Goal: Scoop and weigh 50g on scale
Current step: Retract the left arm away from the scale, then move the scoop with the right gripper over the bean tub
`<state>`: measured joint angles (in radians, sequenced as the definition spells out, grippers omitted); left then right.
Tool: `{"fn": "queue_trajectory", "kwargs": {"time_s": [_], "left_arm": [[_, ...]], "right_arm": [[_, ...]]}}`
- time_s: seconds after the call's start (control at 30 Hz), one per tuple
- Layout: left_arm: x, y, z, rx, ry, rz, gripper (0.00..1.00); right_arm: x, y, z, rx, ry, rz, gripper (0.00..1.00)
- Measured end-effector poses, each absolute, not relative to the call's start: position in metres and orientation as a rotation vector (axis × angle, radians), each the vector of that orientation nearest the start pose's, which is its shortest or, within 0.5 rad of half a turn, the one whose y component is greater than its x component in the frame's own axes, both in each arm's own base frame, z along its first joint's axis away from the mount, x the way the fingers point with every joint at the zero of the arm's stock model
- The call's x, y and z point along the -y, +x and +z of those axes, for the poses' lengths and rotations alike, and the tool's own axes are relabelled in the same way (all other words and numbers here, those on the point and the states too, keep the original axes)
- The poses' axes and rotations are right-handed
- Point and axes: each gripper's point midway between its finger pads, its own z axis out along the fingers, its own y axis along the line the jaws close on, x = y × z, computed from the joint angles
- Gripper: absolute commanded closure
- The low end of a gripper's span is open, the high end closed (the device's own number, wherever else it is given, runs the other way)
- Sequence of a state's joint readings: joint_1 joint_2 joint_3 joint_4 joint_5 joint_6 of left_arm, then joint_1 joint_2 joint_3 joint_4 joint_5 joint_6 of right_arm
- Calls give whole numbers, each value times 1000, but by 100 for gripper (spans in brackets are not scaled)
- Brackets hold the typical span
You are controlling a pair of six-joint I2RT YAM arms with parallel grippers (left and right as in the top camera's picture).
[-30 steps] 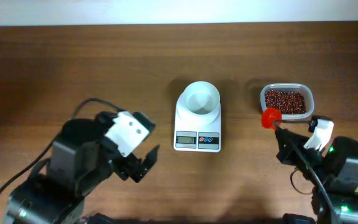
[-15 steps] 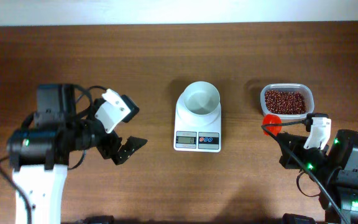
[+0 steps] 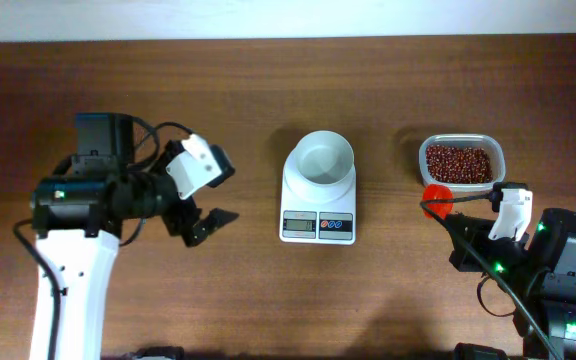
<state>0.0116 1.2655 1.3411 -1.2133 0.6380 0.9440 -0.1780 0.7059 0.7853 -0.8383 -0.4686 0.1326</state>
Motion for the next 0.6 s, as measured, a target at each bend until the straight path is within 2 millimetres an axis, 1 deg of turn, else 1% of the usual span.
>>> {"fn": "queue_trajectory", "kwargs": {"time_s": [0.13, 0.37, 0.4, 0.43, 0.47, 0.5, 0.6], "left_arm": [[120, 266, 243, -2105, 1360, -403, 1], [117, 267, 241, -2152, 1328, -380, 1], [117, 267, 241, -2154, 1325, -377, 1], [117, 267, 241, -2156, 1322, -376, 1], [116, 267, 241, -2158, 1322, -374, 1], [116, 267, 240, -2159, 1321, -374, 1], [116, 267, 240, -2159, 1321, -374, 1]], "right_arm": [[-37, 234, 207, -2282, 124, 522, 96], [-37, 234, 207, -2282, 124, 522, 96], [-37, 233, 207, -2284, 124, 522, 89], [-37, 232, 206, -2290, 128, 524, 87], [-37, 232, 206, -2292, 124, 522, 89], [-37, 232, 205, -2293, 131, 521, 95], [-32, 231, 197, -2331, 157, 497, 96]]}}
